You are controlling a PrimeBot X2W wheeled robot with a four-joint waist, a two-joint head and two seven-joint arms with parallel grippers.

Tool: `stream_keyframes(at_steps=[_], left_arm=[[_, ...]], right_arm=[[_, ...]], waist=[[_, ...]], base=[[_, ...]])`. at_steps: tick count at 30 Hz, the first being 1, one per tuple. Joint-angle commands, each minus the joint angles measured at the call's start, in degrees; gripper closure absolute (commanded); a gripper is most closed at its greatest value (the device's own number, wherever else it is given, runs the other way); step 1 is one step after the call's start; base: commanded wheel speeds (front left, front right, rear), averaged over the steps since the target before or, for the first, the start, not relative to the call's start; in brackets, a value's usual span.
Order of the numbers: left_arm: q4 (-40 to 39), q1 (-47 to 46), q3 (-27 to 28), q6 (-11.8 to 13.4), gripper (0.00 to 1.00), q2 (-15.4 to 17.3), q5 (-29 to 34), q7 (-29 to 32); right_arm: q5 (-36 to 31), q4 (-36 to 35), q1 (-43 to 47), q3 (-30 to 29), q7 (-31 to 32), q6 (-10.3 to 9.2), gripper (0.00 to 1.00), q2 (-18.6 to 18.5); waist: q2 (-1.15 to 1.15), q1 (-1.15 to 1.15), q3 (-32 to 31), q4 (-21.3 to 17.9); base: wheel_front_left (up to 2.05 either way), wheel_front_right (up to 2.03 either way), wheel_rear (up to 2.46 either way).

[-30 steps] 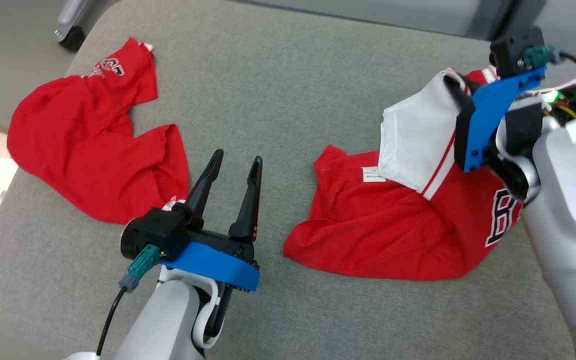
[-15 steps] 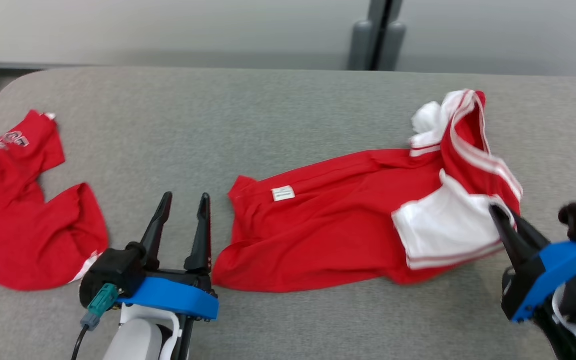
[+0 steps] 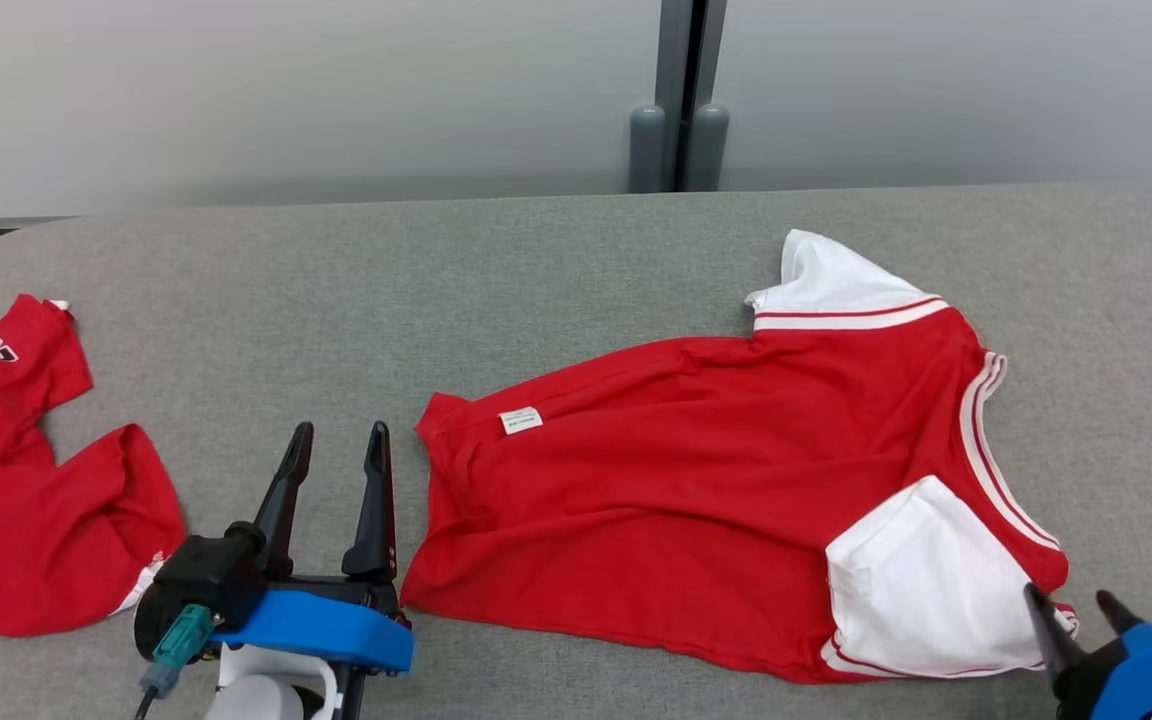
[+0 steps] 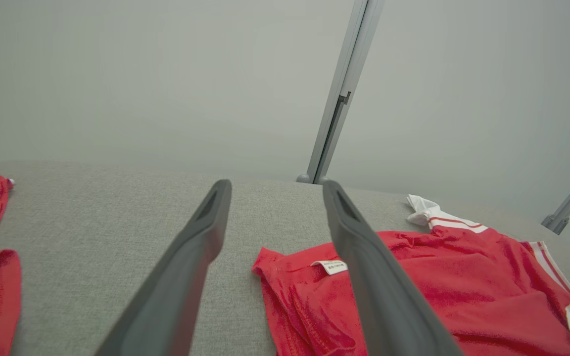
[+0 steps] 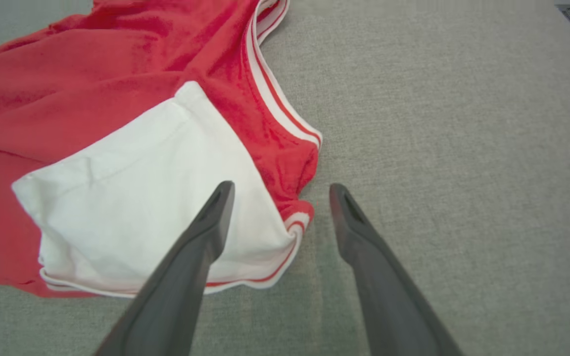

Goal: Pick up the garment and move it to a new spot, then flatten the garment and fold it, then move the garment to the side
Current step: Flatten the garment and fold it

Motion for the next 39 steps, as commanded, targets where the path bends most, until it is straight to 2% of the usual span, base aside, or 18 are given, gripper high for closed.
stream_keyframes(at_steps=[1,6,11,15,21,28,31,32,33,36,37,39], left_arm=[[-0.1,0.5,0.1,-0.2,0.00,0.0,0.3,-0.2],[0.0,0.3,-0.1,-0.3,0.00,-0.2,0.3,-0.2],[-0.4,-0.5,-0.2,-0.3,0.00,0.1,0.6,-0.2],[-0.6,-1.5,-0.9,-0.4,0.00,0.4,0.9,-0.2],[-0.8,-3.4,-2.2,-0.4,0.00,0.5,1.1,-0.2],[-0.9,-5.4,-4.2,-0.3,0.00,0.3,0.5,-0.2],[-0.5,-6.2,-5.3,-0.3,0.00,0.3,0.3,-0.2],[-0.4,-6.3,-5.5,-0.3,0.00,0.3,0.1,-0.2],[-0.3,-6.5,-5.6,-0.3,0.00,0.2,0.0,-0.2],[-0.1,-6.6,-5.6,-0.3,0.00,0.2,-0.1,-0.2],[0.2,-6.4,-5.5,-0.3,0.00,0.2,-0.2,-0.2],[0.3,-6.1,-5.4,-0.3,0.00,0.2,-0.3,-0.2]], right_arm=[[-0.5,-1.1,0.5,-0.9,0.0,0.03,0.00,0.5],[-0.5,-4.7,-3.6,-1.5,1.6,0.03,0.00,0.9],[0.6,-3.7,-11.4,1.0,9.4,0.03,0.00,0.1],[-0.2,1.6,-20.0,0.6,15.0,0.02,0.00,-2.0],[-2.9,13.4,-30.4,-2.7,20.4,0.02,0.00,-2.2],[-7.9,24.4,-37.0,-7.6,20.5,0.02,0.00,-1.4],[-9.2,27.7,-38.0,-8.0,19.7,0.03,0.00,-0.6],[-9.4,28.6,-38.0,-7.6,19.2,0.03,0.60,-0.3],[-9.6,29.4,-38.2,-6.9,18.6,0.04,1.00,-0.3],[-8.8,30.3,-38.7,-5.3,16.7,0.10,1.00,-0.4],[-7.9,29.7,-39.5,-3.5,13.4,0.08,1.00,-1.4],[-7.2,29.3,-39.9,-2.5,11.9,0.05,1.00,-2.0]], waist=[[0.00,0.01,-0.1,0.3],[0.00,0.01,-0.1,1.1],[0.00,0.01,1.2,1.2],[0.00,0.01,3.2,1.9],[0.00,0.01,6.9,3.9],[0.00,0.01,10.2,6.5],[0.00,0.01,10.6,7.3],[0.00,0.01,10.6,7.5],[0.00,0.01,10.6,7.6],[0.00,0.01,10.3,7.7],[0.00,0.01,9.6,7.5],[0.00,0.01,9.2,7.4]], base=[[0.00,0.00,0.00],[0.00,0.00,0.00],[0.00,0.00,0.00],[0.00,0.00,0.00],[0.00,0.00,0.00],[0.00,0.00,0.00],[0.00,0.00,0.00],[0.00,0.00,0.00],[0.00,0.00,0.00],[0.00,0.00,0.00],[0.00,0.00,0.00],[0.00,0.00,0.00]])
